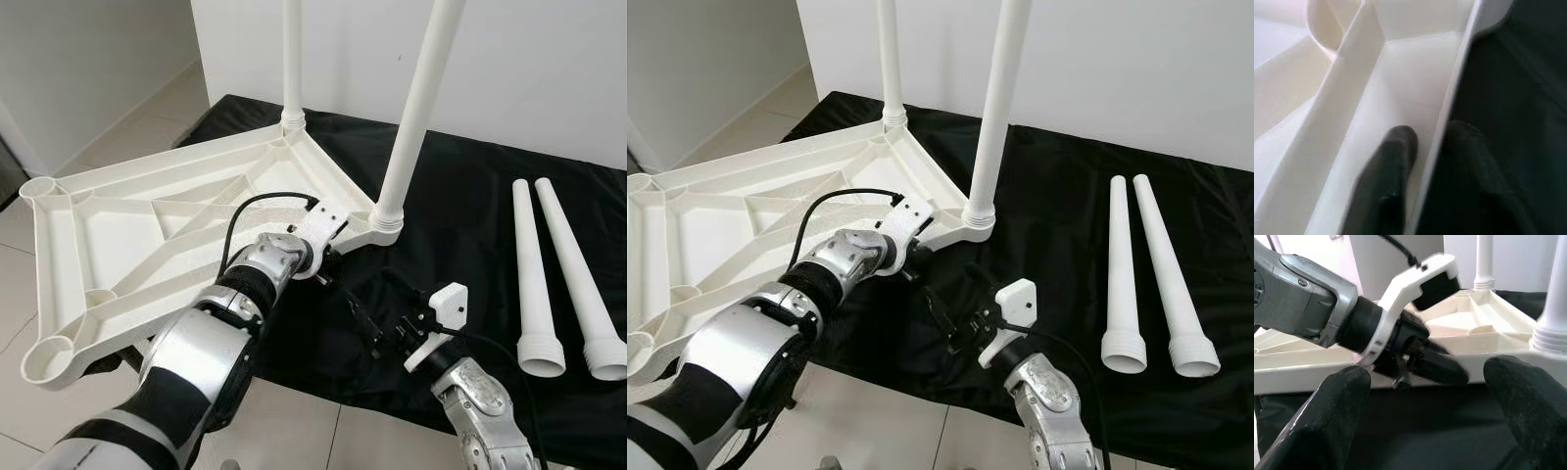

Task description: Building children table

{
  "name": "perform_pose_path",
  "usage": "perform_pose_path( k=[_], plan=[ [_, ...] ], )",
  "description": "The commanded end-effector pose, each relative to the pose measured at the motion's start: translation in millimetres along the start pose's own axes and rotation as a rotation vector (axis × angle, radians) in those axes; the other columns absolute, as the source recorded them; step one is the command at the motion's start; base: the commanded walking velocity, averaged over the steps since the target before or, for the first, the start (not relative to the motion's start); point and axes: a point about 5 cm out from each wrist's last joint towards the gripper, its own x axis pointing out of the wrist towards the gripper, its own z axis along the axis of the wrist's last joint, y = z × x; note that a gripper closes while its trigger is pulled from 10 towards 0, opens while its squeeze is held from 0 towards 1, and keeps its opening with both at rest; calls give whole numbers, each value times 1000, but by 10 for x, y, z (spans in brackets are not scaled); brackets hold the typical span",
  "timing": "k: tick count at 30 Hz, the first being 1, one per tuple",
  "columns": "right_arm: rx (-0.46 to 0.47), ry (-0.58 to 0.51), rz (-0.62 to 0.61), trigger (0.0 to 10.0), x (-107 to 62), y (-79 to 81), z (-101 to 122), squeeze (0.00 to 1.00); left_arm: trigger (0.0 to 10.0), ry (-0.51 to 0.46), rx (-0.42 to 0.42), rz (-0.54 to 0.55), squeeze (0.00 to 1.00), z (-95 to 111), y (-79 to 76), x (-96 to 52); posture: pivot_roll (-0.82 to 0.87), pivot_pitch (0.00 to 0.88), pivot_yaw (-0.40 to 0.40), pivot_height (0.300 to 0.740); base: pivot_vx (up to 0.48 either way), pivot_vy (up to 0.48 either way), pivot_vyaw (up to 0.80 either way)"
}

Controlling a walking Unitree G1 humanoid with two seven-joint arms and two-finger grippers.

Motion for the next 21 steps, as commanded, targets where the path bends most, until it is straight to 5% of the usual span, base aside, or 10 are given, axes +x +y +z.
perform_pose_path(
  k=[1,13,14,21],
  plan=[
    [7,10,-6,10000,-3,10,-34,0,10000,-47,20,11,1000,156,-62,19,-121,2,37,740,0,0,0],
    [7,12,-18,10000,-7,13,-39,0,10000,-28,41,-15,1000,87,-80,29,-116,14,42,740,0,0,0],
    [8,9,-18,10000,5,13,-36,0,10000,-34,59,-18,0,92,-39,12,-109,20,41,740,0,0,0],
    [6,11,-24,10000,17,2,-43,0,10000,-56,113,-35,0,88,159,-92,-98,26,39,740,0,0,0]
  ],
)
